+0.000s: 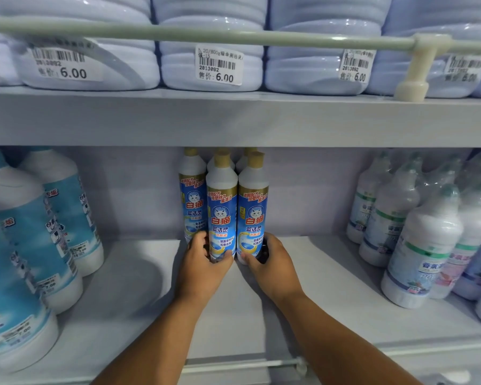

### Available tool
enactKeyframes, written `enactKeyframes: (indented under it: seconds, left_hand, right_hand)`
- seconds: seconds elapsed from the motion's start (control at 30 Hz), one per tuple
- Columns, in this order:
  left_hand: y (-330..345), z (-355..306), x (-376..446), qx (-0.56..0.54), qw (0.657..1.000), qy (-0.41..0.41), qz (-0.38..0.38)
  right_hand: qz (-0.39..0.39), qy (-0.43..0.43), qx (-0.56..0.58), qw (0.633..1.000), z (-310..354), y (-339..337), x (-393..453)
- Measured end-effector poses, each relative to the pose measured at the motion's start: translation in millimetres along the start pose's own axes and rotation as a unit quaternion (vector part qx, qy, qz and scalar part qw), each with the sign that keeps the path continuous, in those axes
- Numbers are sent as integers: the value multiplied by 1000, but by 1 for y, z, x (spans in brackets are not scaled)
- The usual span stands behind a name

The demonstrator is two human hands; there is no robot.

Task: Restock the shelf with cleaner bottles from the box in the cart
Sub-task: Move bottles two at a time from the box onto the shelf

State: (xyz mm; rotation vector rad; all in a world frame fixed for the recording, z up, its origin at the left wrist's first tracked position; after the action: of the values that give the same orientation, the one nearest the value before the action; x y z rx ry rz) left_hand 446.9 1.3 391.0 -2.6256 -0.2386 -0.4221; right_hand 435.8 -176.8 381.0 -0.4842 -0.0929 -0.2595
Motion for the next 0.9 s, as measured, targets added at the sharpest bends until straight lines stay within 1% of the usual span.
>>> enactKeyframes:
  seconds: [0.1,0.17,0.23,0.33,0.4,0.43,0.5,0.57,0.63,0.73,0.9]
  left_hand:
    - [-2,-3,-1,-3,1000,-10,17]
    - [-5,-6,-3,-13,999,-23,41]
    - [-10,-7,-3,0,998,-15,64]
    - [-21,-19,-15,94,988,11,122]
    - [-30,-27,-26,171,973,23,154]
    - [-34,-29,-32,205,963,25,172]
    - [-44,-39,-46,275,937,39,211]
    - [-55,-53,-62,334,910,62,238]
    - [-66,-68,-81,367,893,80,248]
    - [-81,-88,-110,385,885,82,249]
    - [-96,-115,-172,407,883,68,225]
  right_hand:
    - [4,14,-28,1000,1,-2,-2]
    - [20,31,-45,998,4,-3,-4]
    - [41,59,-64,995,6,-4,-6]
    - [93,80,-158,980,27,-11,-25]
    - [126,105,-237,958,37,-19,-46]
    - [130,108,-280,945,40,-24,-58]
    - [132,84,-359,920,48,-32,-82]
    - [121,51,-408,904,56,-41,-103]
    - [112,32,-438,891,65,-53,-123]
    - [118,13,-467,876,79,-74,-156]
    - [117,-1,-459,881,87,-110,-215]
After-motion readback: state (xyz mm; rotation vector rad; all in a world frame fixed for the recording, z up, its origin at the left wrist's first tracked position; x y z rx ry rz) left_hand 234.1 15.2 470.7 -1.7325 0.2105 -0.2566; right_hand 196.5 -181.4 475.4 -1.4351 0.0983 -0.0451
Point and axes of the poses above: each hand's wrist, its own x-axis towards the middle knuckle, its own y-axis out of the palm, z = x × y, the point moved 5 cm from there along x, towards the middle knuckle, and after that the axes turned 4 degrees about y, right-handed, at the moved point
